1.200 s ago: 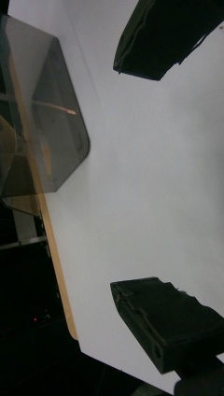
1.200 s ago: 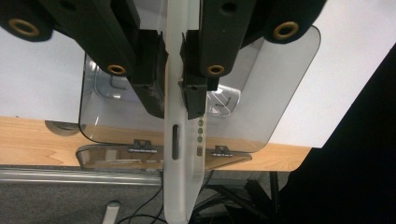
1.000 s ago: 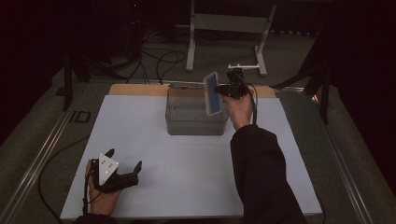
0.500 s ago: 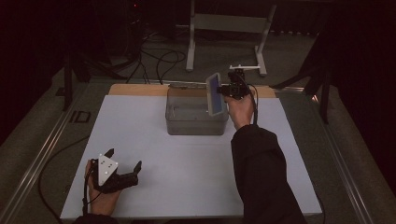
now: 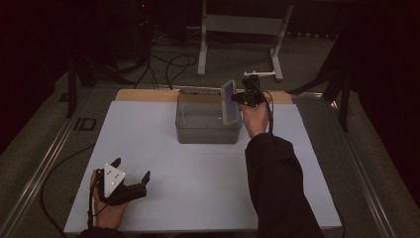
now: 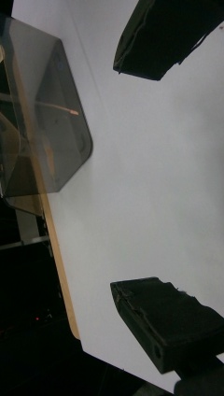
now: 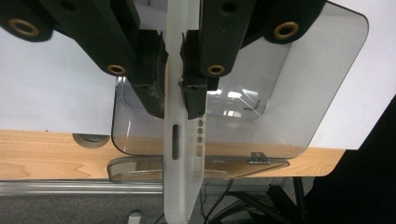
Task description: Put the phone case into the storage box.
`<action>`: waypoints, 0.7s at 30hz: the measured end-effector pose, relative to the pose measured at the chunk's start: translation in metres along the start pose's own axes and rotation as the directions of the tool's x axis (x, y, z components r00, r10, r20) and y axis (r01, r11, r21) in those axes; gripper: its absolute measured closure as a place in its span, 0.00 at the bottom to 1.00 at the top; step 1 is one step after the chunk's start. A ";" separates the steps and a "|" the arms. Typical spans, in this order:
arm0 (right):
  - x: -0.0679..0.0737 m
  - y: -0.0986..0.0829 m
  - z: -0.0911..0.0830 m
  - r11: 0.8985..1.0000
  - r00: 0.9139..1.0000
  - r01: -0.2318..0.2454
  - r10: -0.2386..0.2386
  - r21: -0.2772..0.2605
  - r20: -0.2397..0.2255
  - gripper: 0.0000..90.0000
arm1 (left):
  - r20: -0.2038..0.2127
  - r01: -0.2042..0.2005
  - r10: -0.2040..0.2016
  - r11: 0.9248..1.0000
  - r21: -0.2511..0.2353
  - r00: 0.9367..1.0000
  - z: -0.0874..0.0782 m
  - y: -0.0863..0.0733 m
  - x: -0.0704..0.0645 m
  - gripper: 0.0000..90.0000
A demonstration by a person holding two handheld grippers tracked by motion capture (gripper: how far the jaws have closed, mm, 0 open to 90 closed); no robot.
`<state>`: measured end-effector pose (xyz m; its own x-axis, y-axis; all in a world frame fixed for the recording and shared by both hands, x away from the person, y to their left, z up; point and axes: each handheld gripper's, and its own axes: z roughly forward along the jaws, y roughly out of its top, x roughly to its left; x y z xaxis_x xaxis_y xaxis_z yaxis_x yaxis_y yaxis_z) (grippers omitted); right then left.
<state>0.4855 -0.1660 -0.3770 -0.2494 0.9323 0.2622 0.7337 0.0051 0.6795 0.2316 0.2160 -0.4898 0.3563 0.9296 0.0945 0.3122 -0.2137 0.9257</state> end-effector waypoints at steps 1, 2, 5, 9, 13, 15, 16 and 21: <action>0.000 0.000 0.000 1.000 1.000 -0.002 0.002 0.001 0.000 0.90 | 0.000 0.000 0.000 1.000 0.000 1.000 0.000 0.000 0.000 0.00; -0.001 0.000 0.001 1.000 1.000 -0.002 0.002 0.002 0.003 0.90 | 0.000 0.000 0.000 1.000 0.000 1.000 0.000 0.000 0.000 0.00; -0.001 -0.001 0.002 1.000 1.000 -0.004 0.004 0.005 0.006 0.90 | 0.000 0.001 -0.001 1.000 -0.001 1.000 0.000 0.000 0.000 0.00; -0.001 -0.001 0.003 1.000 1.000 -0.003 0.003 0.005 0.009 0.90 | 0.000 0.001 -0.001 1.000 -0.001 1.000 0.000 0.000 0.000 0.00; -0.001 -0.001 0.004 1.000 1.000 -0.005 0.004 0.008 0.012 0.90 | 0.001 0.002 -0.002 1.000 -0.001 1.000 0.000 0.000 0.000 0.00; -0.001 -0.002 0.005 1.000 1.000 -0.005 0.005 0.008 0.012 0.90 | 0.001 0.003 -0.003 1.000 -0.002 1.000 0.000 0.000 0.000 0.00; -0.001 -0.002 0.005 1.000 1.000 -0.003 0.003 0.009 0.015 0.90 | 0.001 0.004 -0.004 1.000 -0.002 1.000 0.000 0.000 0.000 0.00; -0.001 -0.002 0.007 1.000 1.000 -0.004 0.004 0.011 0.017 0.90 | 0.001 0.003 -0.003 1.000 -0.001 1.000 -0.001 0.000 0.000 0.00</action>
<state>0.4884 -0.1646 -0.3832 -0.2357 0.9382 0.2533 0.7414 0.0052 0.6710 0.2312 0.2162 -0.4895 0.3567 0.9298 0.0913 0.3122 -0.2107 0.9264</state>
